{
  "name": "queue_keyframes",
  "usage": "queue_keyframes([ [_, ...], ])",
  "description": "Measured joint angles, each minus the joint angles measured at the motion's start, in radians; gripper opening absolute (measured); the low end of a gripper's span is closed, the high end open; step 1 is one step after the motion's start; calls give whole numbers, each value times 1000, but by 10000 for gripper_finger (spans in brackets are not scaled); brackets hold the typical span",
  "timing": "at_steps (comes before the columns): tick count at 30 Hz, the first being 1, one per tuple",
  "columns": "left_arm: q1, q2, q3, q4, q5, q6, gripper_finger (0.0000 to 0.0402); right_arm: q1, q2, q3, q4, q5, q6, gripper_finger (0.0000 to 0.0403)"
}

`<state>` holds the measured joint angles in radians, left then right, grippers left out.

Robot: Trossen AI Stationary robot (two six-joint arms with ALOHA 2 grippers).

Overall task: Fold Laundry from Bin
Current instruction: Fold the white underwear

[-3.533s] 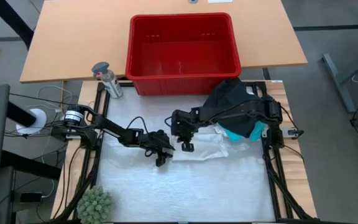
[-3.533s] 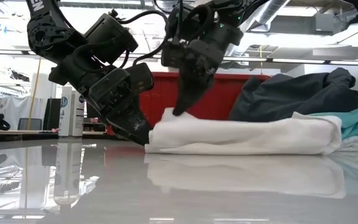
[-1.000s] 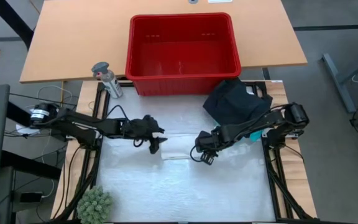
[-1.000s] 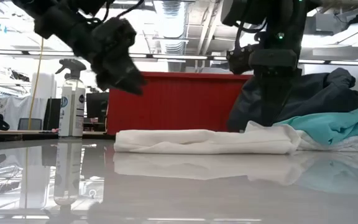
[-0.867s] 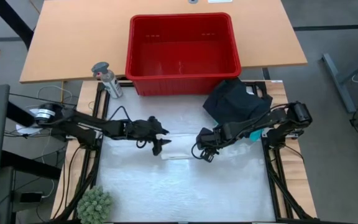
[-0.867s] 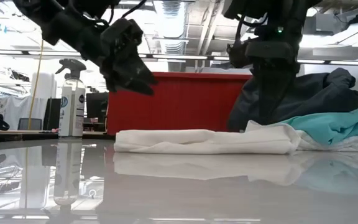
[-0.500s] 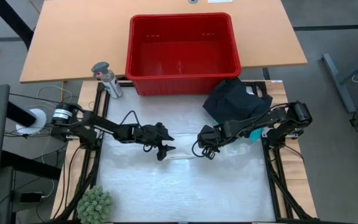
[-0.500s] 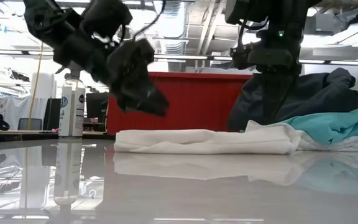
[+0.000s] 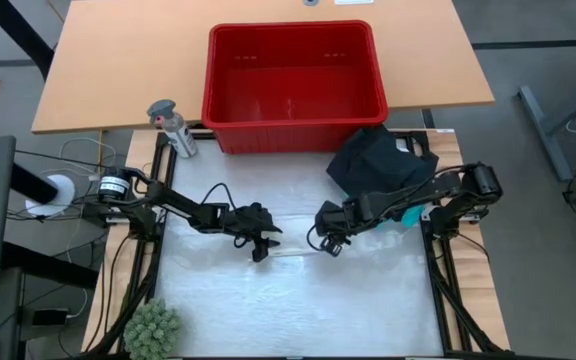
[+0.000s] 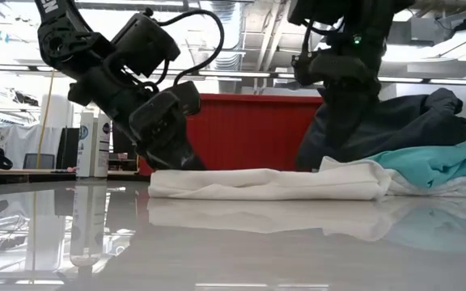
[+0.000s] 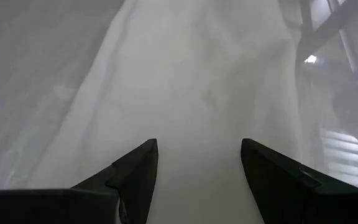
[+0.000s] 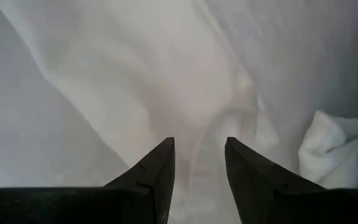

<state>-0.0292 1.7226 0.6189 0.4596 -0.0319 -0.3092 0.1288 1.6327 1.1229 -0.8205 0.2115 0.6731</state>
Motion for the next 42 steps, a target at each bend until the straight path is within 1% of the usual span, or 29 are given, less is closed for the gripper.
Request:
queue_keyframes([
  [5,0,0,0,-3,-8,-7,221,14,59,0,-32,13,-45,163],
  [11,0,-1,0,-32,-10,-15,221,-30,74,0,-239,144,29,152],
  [14,0,-1,0,-43,-10,-6,221,-68,68,0,-314,154,37,145],
  [19,0,-2,1,-45,-10,-6,221,-99,37,0,-319,129,26,139],
  [24,0,-2,1,-51,-10,-15,221,-126,-42,0,-263,122,-1,139],
  [26,0,-2,1,-54,-10,-16,221,-145,-85,0,-185,85,-69,139],
  [29,0,-2,1,-57,-10,-16,221,-175,-143,0,-86,-6,-174,139],
  [34,0,-2,1,-65,-10,-29,221,-233,-173,-2,-99,-3,-232,139],
  [35,0,-2,1,-68,-10,-35,221,-240,-174,-2,-69,-21,-278,139],
  [38,0,-2,1,-85,-9,-52,221,-224,-172,0,60,-148,-475,139],
  [40,0,-2,0,-89,-2,-58,221,-198,-156,0,156,-238,-576,139],
  [42,0,-2,0,-88,0,-68,221,-164,-125,0,238,-263,-608,139],
])
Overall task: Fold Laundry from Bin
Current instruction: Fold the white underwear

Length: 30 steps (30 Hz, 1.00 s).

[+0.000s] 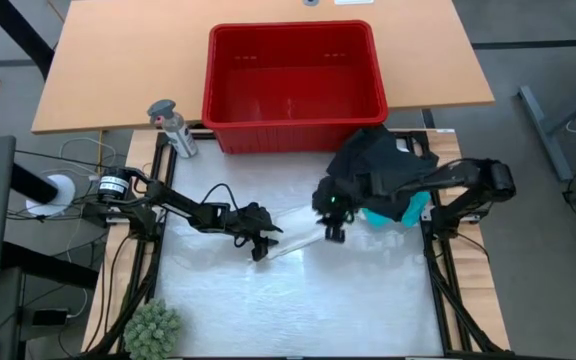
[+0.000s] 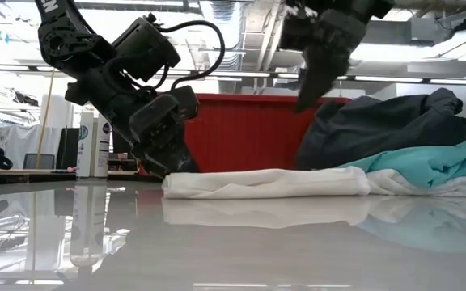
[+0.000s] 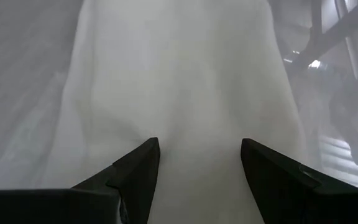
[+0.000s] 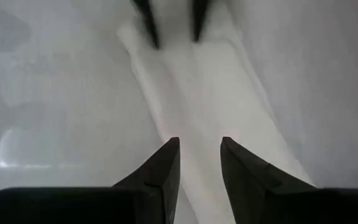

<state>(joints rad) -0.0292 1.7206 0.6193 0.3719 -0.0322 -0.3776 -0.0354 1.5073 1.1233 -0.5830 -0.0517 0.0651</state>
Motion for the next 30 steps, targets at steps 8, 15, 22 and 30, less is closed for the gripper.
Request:
queue_keyframes([
  [8,0,0,0,22,-2,-84,221,161,158,15,198,88,-81,190],
  [15,0,0,0,44,32,-194,221,249,313,119,199,228,-93,277],
  [22,0,0,0,48,50,-214,221,287,463,245,166,237,-92,291],
  [30,3,0,0,25,51,-210,221,287,546,332,117,294,-92,292],
])
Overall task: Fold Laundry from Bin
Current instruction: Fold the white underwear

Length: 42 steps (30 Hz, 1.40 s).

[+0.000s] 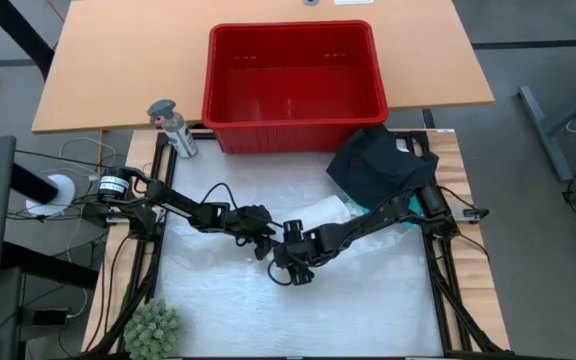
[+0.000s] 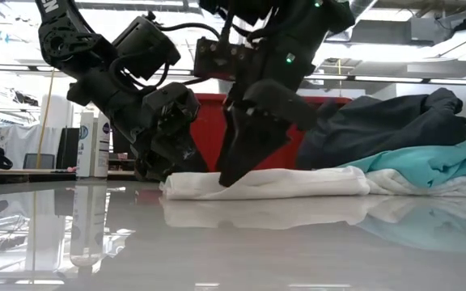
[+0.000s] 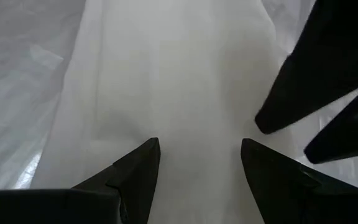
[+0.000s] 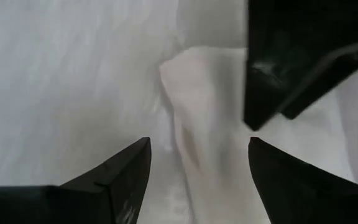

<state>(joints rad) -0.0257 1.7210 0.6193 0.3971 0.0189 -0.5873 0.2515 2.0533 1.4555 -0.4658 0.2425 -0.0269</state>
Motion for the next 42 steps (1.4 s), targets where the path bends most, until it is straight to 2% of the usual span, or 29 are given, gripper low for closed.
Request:
queue_keyframes([
  [10,0,0,0,-1,0,-28,221,-12,1,-5,6,-5,0,292],
  [14,1,0,0,1,-2,-24,221,-12,39,-6,12,-13,-1,292],
  [18,1,0,0,-6,-4,-27,221,-11,57,-3,19,17,5,291],
  [22,1,1,0,12,1,-27,221,-22,58,-1,7,17,19,279],
  [28,-2,1,0,40,22,-44,221,-51,60,-1,-11,-22,104,221],
  [33,-2,1,0,44,24,-54,221,-67,61,-1,-19,-71,106,160],
  [42,-2,-2,0,58,80,-76,221,-65,61,-1,-52,-57,124,27],
])
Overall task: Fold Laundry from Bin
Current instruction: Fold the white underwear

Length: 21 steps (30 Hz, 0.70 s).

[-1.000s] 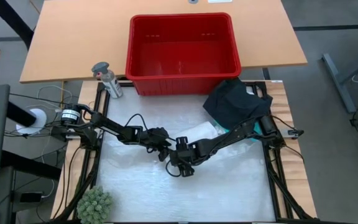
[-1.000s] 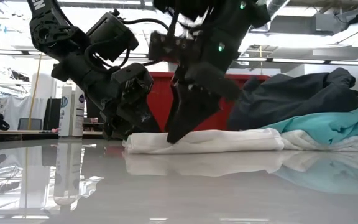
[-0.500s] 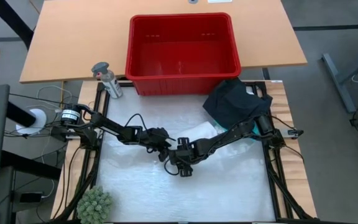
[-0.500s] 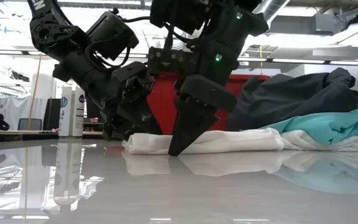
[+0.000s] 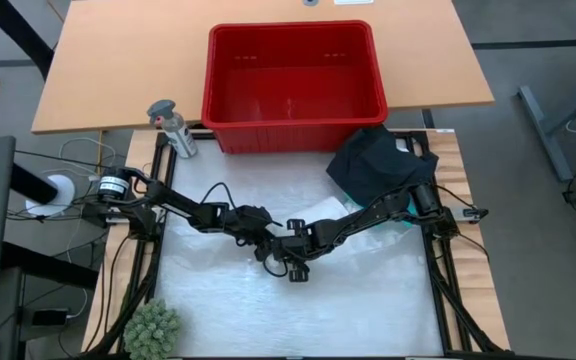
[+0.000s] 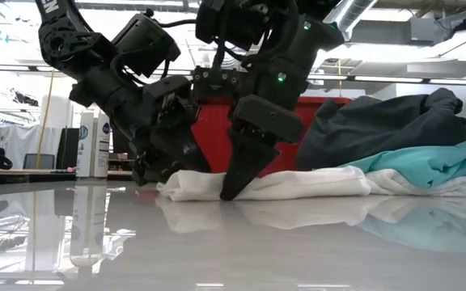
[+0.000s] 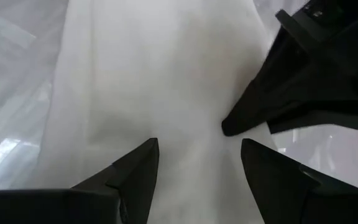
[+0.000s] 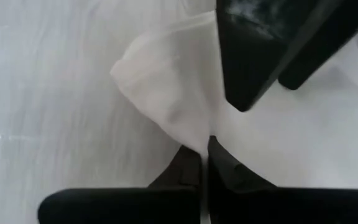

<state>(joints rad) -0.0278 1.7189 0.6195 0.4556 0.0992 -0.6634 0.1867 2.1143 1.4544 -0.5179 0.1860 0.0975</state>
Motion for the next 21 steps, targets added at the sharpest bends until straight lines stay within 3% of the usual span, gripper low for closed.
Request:
queue_keyframes([
  [8,63,-84,-1,0,88,61,221,39,-3,-1,-24,16,28,25],
  [15,125,-183,-1,4,124,361,221,141,-3,-3,-35,44,-138,25],
  [21,130,-171,0,15,135,403,221,214,-3,-2,-68,39,-207,25],
])
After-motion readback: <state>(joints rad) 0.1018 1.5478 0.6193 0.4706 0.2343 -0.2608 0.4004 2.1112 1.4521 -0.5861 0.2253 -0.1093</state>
